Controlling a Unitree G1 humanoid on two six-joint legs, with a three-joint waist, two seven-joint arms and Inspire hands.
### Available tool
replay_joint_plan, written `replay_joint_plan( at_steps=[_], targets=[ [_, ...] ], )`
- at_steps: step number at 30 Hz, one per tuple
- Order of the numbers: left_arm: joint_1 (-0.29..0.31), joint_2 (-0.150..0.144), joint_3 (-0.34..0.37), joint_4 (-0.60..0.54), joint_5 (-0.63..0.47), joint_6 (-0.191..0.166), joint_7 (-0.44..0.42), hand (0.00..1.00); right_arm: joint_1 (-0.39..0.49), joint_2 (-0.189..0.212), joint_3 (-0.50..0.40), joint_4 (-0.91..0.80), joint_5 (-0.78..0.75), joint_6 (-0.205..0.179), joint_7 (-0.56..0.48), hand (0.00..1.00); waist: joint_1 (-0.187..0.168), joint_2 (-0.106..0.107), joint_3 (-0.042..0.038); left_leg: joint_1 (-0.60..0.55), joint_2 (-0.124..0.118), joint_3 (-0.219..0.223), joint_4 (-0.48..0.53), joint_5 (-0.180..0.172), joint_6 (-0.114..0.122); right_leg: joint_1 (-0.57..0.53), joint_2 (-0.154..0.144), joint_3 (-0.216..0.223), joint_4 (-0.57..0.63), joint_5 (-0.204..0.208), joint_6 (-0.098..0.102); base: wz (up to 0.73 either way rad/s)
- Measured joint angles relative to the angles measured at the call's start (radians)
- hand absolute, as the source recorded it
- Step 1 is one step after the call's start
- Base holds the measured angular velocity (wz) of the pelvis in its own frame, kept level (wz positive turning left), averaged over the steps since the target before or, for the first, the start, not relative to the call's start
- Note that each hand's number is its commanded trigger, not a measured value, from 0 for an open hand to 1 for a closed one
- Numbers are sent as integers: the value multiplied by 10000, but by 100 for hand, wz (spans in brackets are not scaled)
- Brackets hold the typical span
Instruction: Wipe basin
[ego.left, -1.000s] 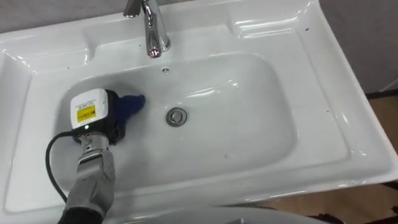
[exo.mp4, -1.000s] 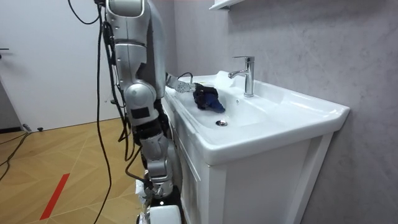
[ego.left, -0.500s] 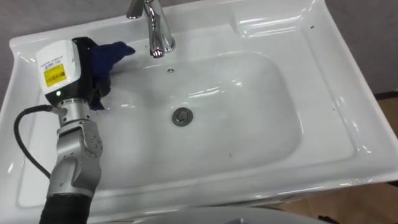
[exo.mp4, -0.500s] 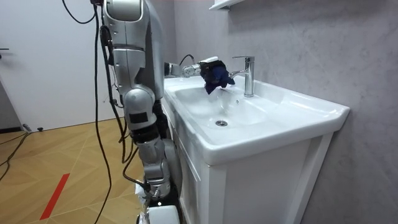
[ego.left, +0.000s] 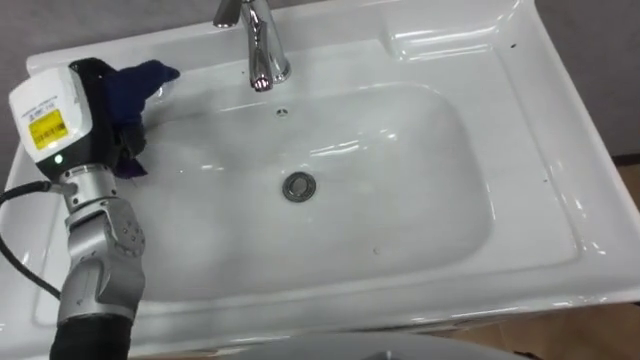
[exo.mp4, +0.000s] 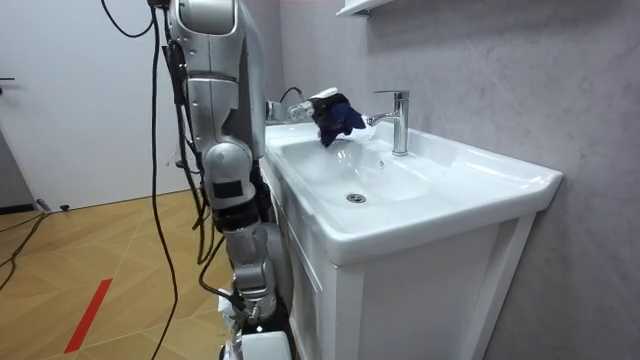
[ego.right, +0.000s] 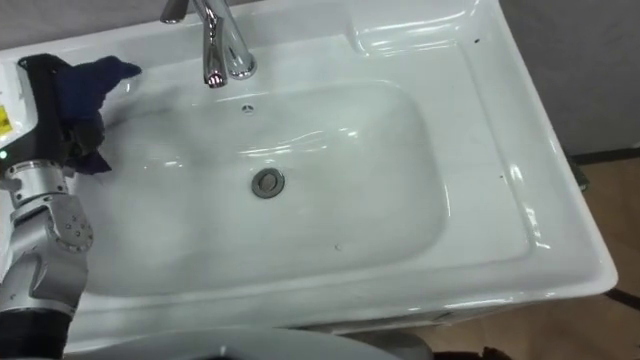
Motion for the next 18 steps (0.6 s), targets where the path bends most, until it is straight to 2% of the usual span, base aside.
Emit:
replay_joint_plan(
  at_steps=[4,8,12,18],
  targets=[
    [287,18,200,174,-200,18,-1,100,14,-47,-23,28,-182,8,76,0,29,-55,32,81,-2,-12,-18,0,0,77,-6,-37,-1,0,0,2],
    [320,49,675,181,-279,65,0,100,-5,-51,-82,31,-158,22,114,0,104,-60,20,124,-11,-31,-1,0,0,109,-14,-33,6,1,1,0],
    [350,191,935,252,-267,66,176,100,26,-52,-82,146,-129,231,228,0,224,-46,8,131,-18,-56,33,0,1,104,-17,-40,12,-1,3,0],
    [632,192,1012,662,-273,201,417,100,1,-54,-90,286,-168,336,208,0,290,-74,-13,126,-21,-92,40,1,2,112,-16,-68,2,-1,2,0]
  ],
)
